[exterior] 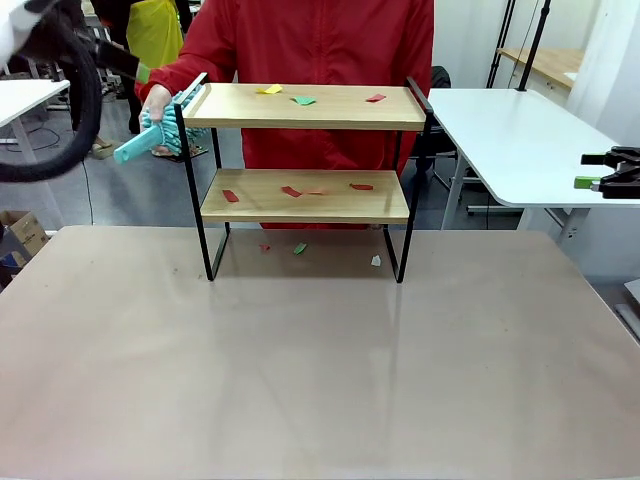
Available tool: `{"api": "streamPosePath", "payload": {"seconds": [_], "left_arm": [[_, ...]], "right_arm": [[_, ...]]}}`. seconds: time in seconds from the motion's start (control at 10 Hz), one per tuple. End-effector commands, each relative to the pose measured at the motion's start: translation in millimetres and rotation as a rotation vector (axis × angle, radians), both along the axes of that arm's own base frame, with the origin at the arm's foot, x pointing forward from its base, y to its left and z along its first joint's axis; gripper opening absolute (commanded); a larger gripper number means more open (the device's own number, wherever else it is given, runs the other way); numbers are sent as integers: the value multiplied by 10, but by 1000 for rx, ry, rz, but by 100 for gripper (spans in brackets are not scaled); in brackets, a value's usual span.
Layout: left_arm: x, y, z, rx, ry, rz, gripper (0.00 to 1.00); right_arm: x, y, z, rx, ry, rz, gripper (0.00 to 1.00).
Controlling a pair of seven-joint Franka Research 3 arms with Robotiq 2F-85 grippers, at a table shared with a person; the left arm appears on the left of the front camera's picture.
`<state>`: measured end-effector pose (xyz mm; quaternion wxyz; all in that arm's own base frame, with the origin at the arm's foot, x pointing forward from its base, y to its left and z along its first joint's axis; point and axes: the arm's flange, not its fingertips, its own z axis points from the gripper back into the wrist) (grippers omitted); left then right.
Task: Clean the shelf.
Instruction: Pick up the Duster handed by the human.
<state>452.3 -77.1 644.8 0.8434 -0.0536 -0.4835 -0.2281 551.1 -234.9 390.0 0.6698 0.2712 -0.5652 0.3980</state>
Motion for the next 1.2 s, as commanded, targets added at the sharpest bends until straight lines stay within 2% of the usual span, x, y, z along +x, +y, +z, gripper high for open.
{"api": "streamPosePath", "payload": {"seconds": [0.0, 0.2, 0.6, 0.7, 1.1], "left_arm": [[-22, -181, 472, -25, 135, 61, 100], [-74, -250, 556, 5, 262, 188, 100], [-63, -110, 202, 82, 334, 319, 100], [-62, -16, 88, 83, 320, 336, 100], [28, 315, -427, 25, 403, 297, 100]], "right_arm": [[-18, 26, 21, -2, 0, 4, 100], [-18, 26, 21, -2, 0, 4, 100], [-18, 26, 21, -2, 0, 4, 100], [-18, 26, 21, -2, 0, 4, 100], [-18, 26, 21, -2, 0, 4, 100]]}}
